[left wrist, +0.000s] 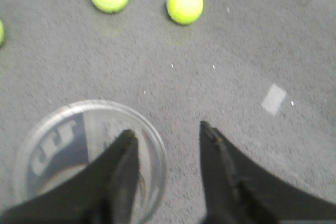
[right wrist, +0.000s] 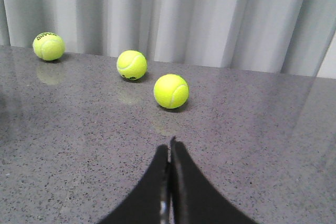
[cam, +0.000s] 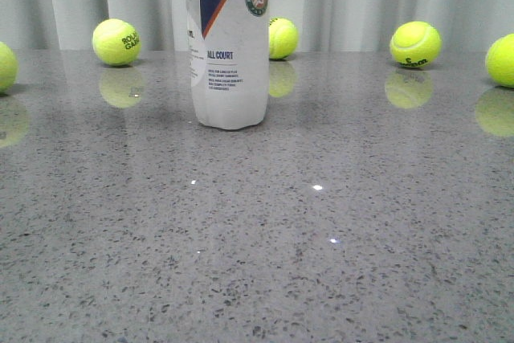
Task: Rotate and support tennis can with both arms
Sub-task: 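Lower the upright can onto the table with the left gripper, then open the left gripper and withdraw it from the standing can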
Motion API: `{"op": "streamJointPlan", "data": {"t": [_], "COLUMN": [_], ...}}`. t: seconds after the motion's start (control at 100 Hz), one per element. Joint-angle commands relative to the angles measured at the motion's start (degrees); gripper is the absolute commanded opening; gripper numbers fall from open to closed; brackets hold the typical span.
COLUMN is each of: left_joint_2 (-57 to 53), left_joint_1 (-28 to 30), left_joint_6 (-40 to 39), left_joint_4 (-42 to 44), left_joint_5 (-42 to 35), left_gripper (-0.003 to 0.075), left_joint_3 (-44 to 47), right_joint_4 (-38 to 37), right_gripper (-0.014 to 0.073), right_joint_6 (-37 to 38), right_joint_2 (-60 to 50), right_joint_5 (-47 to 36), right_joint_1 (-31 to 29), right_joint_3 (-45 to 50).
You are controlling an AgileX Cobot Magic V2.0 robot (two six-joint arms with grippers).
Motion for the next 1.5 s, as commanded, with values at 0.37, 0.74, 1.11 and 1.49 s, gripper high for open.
{"op": "streamJointPlan", "data": {"t": [0.37,0.74,1.11,1.49], "left_joint_2": [-22.0,-38.9,-54.7,-60.4], "left_joint_1": [-0.3,0.9,4.0,13.8], "left_joint_6": [2.2,2.2,2.2,2.2], "left_joint_4": [3.4,3.7,3.7,3.7], "left_joint_5": [-33.3,-43.8,-53.8,-56.3], "left_gripper": [-0.0019,-0.0019,-0.0019,-0.0019], "left_joint_3": [29.1,53.5,70.5,80.3], "right_joint_4": [0.0,0.0,0.0,0.0], "right_gripper": [-0.0071,-0.0071,-0.0071,-0.0071], "right_joint_6": [-0.5,-0.5,-0.5,-0.5], "right_joint_2": [0.9,0.9,0.9,0.9], "right_joint_5": [-4.5,-4.5,-4.5,-4.5], "right_joint_1": [-0.4,-0.4,-0.4,-0.4], "right_joint_3": [-1.3,-1.3,-1.3,-1.3]}}
